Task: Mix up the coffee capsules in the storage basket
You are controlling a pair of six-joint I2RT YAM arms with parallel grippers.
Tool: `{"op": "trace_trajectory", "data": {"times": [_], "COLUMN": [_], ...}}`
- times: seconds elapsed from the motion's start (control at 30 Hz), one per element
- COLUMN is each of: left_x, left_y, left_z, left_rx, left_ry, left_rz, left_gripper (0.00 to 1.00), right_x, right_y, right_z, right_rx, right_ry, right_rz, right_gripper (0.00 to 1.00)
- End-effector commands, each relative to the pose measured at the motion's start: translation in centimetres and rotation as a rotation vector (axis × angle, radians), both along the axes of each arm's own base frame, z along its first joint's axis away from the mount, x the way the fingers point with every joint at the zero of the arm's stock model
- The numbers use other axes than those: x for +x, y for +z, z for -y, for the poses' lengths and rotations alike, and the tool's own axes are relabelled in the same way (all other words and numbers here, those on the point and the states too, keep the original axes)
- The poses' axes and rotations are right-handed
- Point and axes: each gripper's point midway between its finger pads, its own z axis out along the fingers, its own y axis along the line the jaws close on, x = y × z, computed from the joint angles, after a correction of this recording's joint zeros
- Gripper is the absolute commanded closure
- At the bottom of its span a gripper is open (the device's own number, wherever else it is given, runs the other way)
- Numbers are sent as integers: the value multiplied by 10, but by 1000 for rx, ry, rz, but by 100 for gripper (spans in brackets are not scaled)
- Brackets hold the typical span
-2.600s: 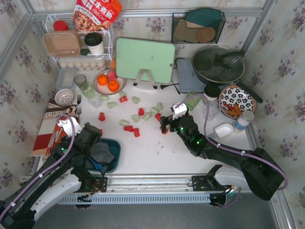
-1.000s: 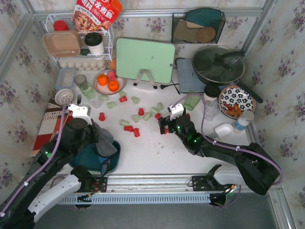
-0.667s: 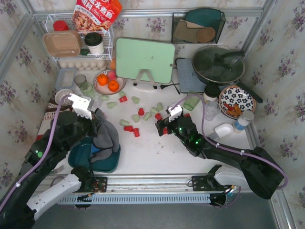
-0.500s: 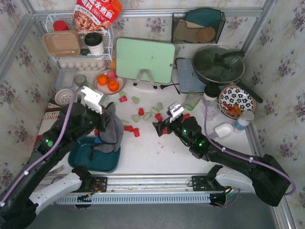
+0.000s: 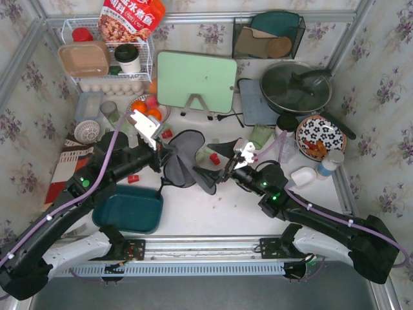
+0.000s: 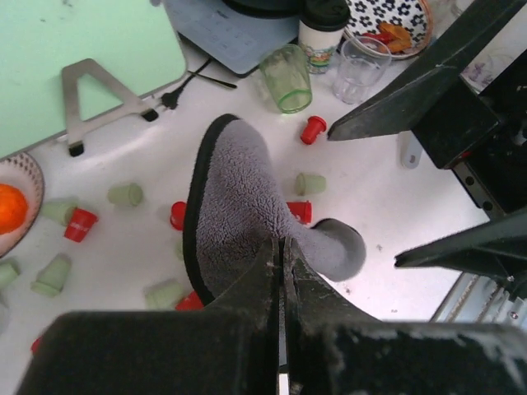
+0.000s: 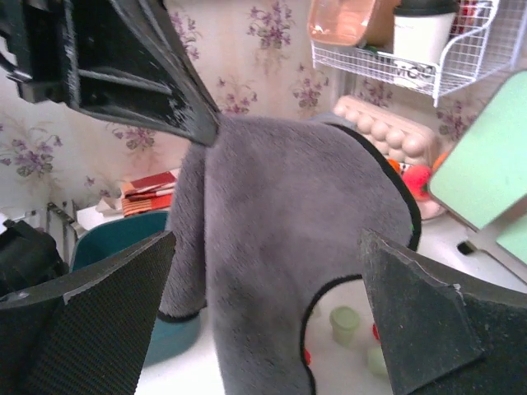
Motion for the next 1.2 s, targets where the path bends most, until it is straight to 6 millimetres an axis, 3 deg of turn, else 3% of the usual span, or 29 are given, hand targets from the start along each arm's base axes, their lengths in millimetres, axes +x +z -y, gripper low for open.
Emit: {"op": "trace_trajectory", "data": {"times": [0.0,0.2,0.37,0.5,0.73,0.83,0.9,0.93,1.07,1.17], "left_x": [0,-1,-3,-4,-9,-9,-10,-10,-7,1], "left_y": [11,10,13,8,8,8,7,7,1,-9], "left_z": [19,36,48,52,50,43,37,34,10,-25], "left_rx": [-60,-82,-112,-107,-127,-126,-126,-125,-96,-36], "left_ry": [-46,-55,-71,-73,-73,-48,-30,-19,86,251], "left_rz": [24,19,17,8,10,11,15,16,-2,-20], "left_gripper": [100,100,100,100,100,100,100,98,57,46], "right_x": [-11,-14,-4,-1,19,23,25,26,33,38], "right_y": [28,14,-3,-10,-21,-20,-20,-20,-21,-26], "right_z": [-9,-26,-36,-38,-32,-22,-15,-13,1,11], "right_rx": [105,101,75,68,33,52,63,62,37,-14], "right_ry": [68,101,52,38,-77,-122,-154,-169,-244,-306], "right_rz": [66,27,-12,-48,-150,-166,-177,-184,-206,-216], "right_gripper": [0,0,3,12,62,99,100,100,100,100]}}
